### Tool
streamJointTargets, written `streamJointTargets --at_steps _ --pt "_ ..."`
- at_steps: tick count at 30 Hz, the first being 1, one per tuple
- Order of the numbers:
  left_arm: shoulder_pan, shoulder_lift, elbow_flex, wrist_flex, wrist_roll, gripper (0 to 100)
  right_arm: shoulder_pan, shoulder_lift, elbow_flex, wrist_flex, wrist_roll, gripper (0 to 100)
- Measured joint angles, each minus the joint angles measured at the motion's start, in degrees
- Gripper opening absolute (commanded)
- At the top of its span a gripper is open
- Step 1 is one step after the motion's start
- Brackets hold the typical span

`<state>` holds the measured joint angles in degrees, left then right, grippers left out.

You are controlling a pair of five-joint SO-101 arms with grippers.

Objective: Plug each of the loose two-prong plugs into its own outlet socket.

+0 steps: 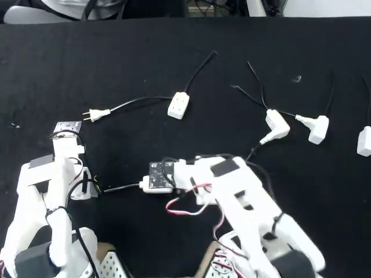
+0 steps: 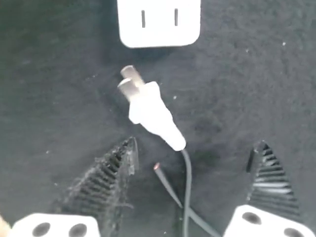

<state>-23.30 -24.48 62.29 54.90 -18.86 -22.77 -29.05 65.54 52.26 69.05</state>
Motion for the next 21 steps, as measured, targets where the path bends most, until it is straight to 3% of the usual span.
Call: streamJointTargets --at_steps 8,17,21 --pt "0.0 0.09 0.0 0.0 0.0 20 0.09 9.14 -5.19 -0.35 4.04 35.1" --pt "0.0 0.09 0.0 0.0 0.0 20 0.18 14.51 -7.47 -2.2 6.59 2.8" --pt "0.0 0.09 0.0 0.0 0.0 20 0.18 15.3 -9.67 1.05 6.59 5.7"
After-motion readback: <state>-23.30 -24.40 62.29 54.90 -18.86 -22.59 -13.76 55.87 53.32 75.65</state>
